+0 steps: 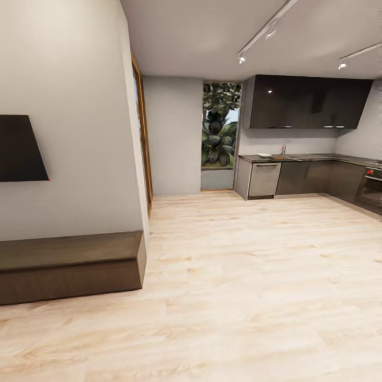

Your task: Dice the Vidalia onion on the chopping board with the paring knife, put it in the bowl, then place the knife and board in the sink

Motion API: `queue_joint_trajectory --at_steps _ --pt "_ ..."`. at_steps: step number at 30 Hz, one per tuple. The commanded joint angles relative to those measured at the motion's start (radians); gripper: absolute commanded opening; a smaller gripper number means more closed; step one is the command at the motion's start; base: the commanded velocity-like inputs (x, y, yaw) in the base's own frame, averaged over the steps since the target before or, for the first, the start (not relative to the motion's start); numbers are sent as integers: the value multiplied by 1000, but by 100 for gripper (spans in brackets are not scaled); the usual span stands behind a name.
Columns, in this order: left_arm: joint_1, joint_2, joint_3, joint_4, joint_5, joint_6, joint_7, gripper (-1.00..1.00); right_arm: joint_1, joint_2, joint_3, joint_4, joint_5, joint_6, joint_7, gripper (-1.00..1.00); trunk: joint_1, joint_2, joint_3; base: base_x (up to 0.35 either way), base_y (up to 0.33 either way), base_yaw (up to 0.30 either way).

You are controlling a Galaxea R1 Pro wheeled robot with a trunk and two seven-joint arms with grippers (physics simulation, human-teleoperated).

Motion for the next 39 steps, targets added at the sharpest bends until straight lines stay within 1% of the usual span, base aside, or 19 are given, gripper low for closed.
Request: queue_joint_trajectory --at_steps 1,33,39 --pt "0 0 0 -1 3 -1 0 100 0 0 1 0 1 -2 -3 100 1 0 -1 322 0 -132" --pt "0 0 0 -1 3 -1 0 100 0 0 1 0 1 -3 -3 100 1 0 -1 322 0 -130" --pt "0 0 0 -1 3 -1 0 100 0 0 1 0 1 -3 -3 100 1 0 -1 322 -63 -130"
